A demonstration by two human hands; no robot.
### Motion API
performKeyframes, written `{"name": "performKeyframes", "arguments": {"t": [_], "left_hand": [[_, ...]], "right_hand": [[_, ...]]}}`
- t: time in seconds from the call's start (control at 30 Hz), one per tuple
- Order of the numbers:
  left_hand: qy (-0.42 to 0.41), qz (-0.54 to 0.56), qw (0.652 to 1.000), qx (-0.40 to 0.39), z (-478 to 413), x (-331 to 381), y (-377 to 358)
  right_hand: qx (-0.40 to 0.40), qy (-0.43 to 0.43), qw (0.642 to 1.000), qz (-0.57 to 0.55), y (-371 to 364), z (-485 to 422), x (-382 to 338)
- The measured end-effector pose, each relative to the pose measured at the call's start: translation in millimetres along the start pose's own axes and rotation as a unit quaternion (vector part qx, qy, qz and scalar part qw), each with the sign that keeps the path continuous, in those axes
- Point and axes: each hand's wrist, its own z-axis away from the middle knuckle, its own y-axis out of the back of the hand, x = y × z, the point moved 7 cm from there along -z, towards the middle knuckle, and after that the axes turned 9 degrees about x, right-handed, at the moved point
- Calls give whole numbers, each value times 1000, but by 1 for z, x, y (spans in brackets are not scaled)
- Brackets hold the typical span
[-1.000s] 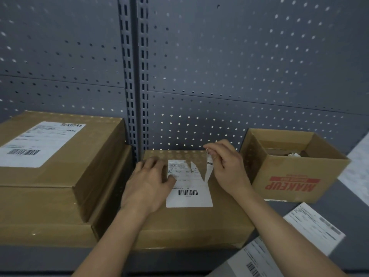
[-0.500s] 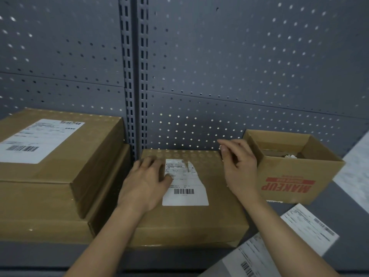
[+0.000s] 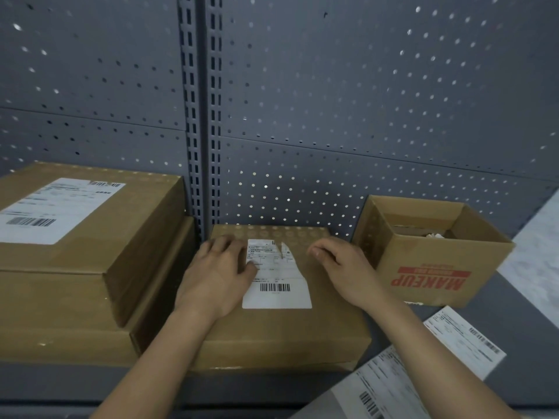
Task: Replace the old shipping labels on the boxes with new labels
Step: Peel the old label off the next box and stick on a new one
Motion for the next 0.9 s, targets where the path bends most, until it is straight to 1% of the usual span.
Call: {"name": "performKeyframes", "arguments": {"t": [0.13,0.23,0.33,0.43,0.9], "left_hand": [[-1,-1,1000,-2,0,0,0],[-1,0,1000,-4,0,0,0],[1,2,1000,-2,0,0,0],[2,0,1000,-3,0,0,0],[6,-6,1000,-1,-1,0,0]], "right_hand": [[-44,-11,999,27,-12,-10,-3],[-64,21,995,78,-22,-23,-9],[-60,74,985,147,-33,-38,-15],[-62,103,977,174,-42,-47,-18],[-54,141,961,232,-52,-50,-20]]}}
